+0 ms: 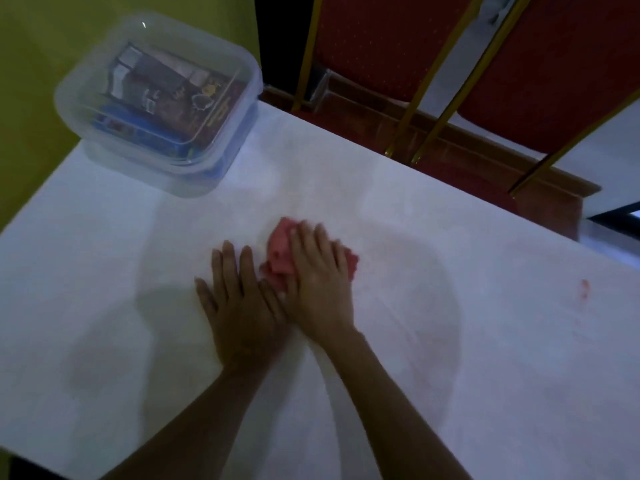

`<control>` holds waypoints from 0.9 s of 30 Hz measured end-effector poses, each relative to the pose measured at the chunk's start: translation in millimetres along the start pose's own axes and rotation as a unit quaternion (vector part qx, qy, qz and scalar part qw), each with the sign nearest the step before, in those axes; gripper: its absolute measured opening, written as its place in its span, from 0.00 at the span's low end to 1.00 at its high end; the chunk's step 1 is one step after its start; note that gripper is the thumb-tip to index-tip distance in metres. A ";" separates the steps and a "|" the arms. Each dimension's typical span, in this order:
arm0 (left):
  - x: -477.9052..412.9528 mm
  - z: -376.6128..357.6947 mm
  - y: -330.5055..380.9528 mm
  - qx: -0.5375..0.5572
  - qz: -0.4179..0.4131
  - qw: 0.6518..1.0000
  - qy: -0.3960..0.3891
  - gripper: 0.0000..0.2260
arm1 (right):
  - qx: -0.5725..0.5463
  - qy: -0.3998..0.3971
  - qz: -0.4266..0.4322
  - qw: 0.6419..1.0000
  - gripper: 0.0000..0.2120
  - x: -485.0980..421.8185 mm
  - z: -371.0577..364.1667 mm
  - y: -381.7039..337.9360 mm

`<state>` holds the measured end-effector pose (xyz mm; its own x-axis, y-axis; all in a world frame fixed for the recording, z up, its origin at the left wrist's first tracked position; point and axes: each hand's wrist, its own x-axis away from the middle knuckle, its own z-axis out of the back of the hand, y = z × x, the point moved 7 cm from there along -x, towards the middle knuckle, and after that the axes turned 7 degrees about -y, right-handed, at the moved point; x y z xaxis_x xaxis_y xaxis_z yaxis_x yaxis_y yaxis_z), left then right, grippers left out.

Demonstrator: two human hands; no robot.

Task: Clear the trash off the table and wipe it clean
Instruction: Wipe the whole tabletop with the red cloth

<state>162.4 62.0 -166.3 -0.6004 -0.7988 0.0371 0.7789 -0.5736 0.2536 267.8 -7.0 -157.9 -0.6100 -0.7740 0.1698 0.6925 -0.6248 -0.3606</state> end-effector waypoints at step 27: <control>7.3 -3.9 1.2 0.002 -0.016 1.000 0.018 0.24 | -0.013 0.072 -0.118 0.990 0.30 191.6 1.7 112.0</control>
<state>159.6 54.8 -169.5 -0.6179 -0.7862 -0.0061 0.7587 -0.5983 0.2576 229.1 -225.5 -164.3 -0.8030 -0.5837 0.1202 0.5158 -0.7818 -0.3504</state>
